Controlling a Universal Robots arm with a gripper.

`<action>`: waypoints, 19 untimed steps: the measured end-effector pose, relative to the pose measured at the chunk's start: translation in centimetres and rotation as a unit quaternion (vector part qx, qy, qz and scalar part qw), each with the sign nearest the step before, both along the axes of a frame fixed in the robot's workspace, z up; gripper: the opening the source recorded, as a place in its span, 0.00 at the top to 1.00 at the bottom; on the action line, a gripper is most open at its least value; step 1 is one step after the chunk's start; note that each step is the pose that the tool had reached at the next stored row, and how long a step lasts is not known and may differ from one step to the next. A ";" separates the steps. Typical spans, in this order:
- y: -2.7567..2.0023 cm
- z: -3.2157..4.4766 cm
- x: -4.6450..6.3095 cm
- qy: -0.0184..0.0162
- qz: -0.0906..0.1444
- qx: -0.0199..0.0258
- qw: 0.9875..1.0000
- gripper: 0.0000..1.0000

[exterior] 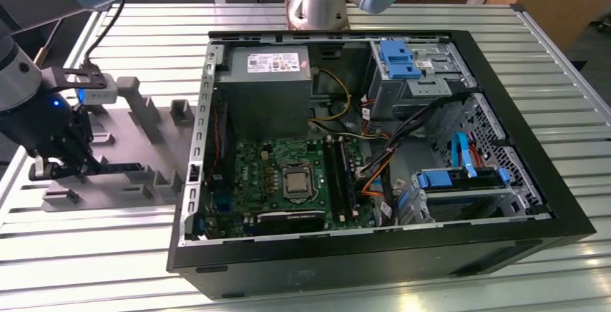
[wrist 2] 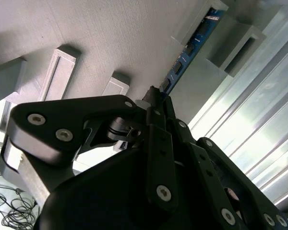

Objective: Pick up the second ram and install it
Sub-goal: 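Pick up the second ram and move it above second insertion slot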

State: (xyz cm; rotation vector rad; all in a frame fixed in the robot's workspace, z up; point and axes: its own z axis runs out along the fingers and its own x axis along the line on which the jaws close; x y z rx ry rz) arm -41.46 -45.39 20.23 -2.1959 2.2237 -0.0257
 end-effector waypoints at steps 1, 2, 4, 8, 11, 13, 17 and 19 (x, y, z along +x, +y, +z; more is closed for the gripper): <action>0.00 0.11 0.0 0.000 0.000 0.000 1.000 0.86; 0.00 0.19 0.0 0.000 0.000 0.000 1.000 0.86; 0.00 0.21 0.0 0.000 0.000 0.000 1.000 0.86; 0.00 0.26 0.0 0.000 0.000 0.000 1.000 0.86; 0.00 0.27 0.0 0.000 0.000 0.000 1.000 0.86; 0.00 0.35 0.0 0.000 0.000 0.000 1.000 0.86; 0.00 0.67 0.0 0.000 0.000 0.000 1.000 0.86; 0.00 0.86 0.0 0.000 0.000 0.000 1.000 0.86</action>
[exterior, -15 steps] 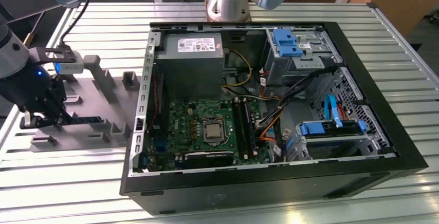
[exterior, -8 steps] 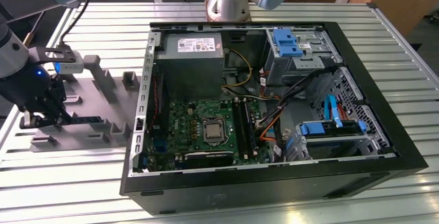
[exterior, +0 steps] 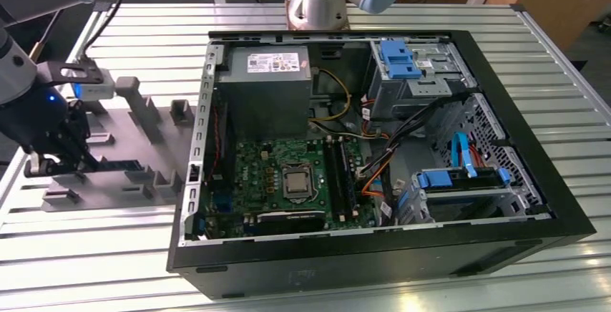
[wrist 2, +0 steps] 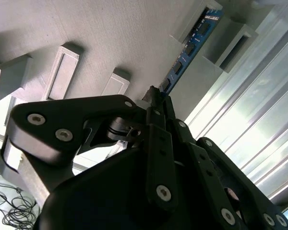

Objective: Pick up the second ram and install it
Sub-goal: 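Pick up the second ram and move it above second insertion slot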

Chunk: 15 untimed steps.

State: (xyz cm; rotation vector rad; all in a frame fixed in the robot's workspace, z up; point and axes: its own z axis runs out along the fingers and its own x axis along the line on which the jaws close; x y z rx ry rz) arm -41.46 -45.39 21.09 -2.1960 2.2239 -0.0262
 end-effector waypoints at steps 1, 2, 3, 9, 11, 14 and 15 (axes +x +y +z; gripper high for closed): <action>0.00 0.10 0.0 0.000 0.000 0.000 1.000 0.86; 0.00 0.20 0.0 0.000 0.000 0.000 1.000 0.86; 0.00 0.31 0.0 0.000 0.000 0.000 1.000 0.86; 0.00 0.97 0.0 0.000 0.000 0.000 1.000 0.86; 0.00 1.18 0.0 0.000 0.000 0.000 1.000 0.86; 0.00 1.52 0.0 0.000 0.000 0.000 1.000 0.86; 0.00 1.63 0.0 0.000 0.000 0.000 1.000 0.86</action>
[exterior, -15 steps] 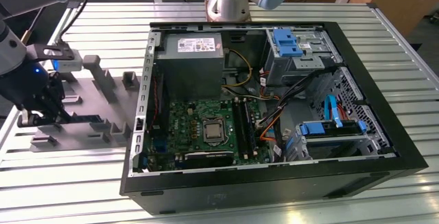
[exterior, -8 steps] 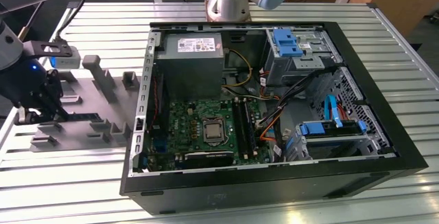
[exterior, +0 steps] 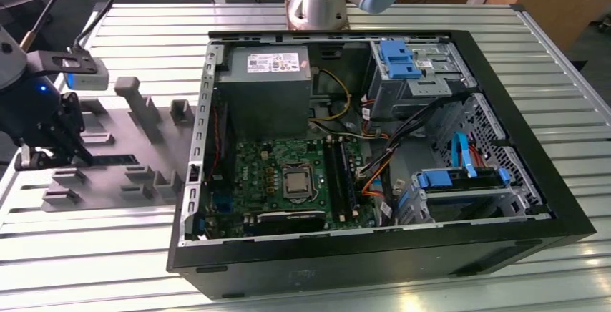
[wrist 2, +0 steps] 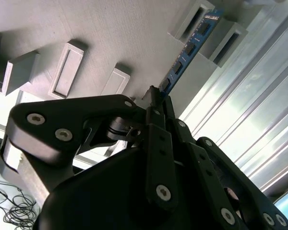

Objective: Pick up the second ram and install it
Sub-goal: 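Pick up the second ram and move it above second insertion slot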

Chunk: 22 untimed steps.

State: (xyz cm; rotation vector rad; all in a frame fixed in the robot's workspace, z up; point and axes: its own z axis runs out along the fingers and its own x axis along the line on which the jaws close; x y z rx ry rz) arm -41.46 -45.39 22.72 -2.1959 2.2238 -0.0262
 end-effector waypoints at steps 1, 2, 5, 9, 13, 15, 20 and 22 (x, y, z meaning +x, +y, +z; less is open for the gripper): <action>0.00 0.12 0.0 0.000 0.000 0.000 1.000 0.86; 0.00 0.22 0.0 0.000 0.000 0.000 1.000 0.86; 0.00 0.46 0.0 0.000 0.000 0.000 1.000 0.86; 0.00 0.87 0.0 0.000 0.000 0.000 1.000 0.86; 0.00 1.12 0.0 0.000 0.000 0.000 1.000 0.86; 0.00 1.12 0.0 0.000 0.000 0.000 1.000 0.86; 0.00 1.19 0.0 0.000 0.000 0.000 1.000 0.86; 0.00 1.26 0.0 0.000 0.000 0.000 1.000 0.86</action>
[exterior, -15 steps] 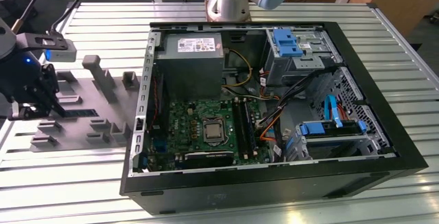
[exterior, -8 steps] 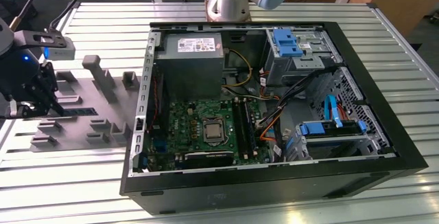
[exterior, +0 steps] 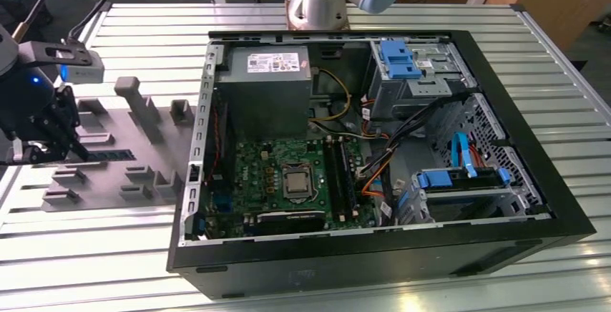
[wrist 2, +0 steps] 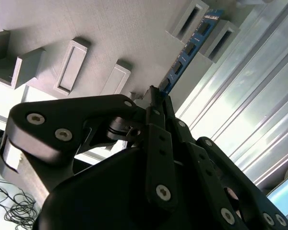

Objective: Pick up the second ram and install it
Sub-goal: 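Pick up the second ram and move it above second insertion slot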

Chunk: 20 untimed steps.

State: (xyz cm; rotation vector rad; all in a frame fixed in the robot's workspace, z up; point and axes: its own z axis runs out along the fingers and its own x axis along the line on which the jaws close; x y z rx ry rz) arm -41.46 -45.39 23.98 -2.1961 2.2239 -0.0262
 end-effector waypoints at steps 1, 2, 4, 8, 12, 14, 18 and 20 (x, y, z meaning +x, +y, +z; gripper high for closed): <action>0.00 0.05 0.0 0.000 0.000 0.000 1.000 0.86; 0.00 0.10 0.0 0.000 0.000 0.000 1.000 0.86; 0.00 0.22 0.0 0.000 0.000 0.000 1.000 0.86; 0.00 0.40 0.0 0.000 0.000 0.000 1.000 0.86; 0.00 0.55 0.0 0.000 0.000 0.000 1.000 0.86; 0.00 0.62 0.0 0.000 0.000 0.000 1.000 0.86; 0.00 0.79 0.0 0.000 0.000 0.000 1.000 0.86; 0.00 0.86 0.0 0.000 0.000 0.000 1.000 0.86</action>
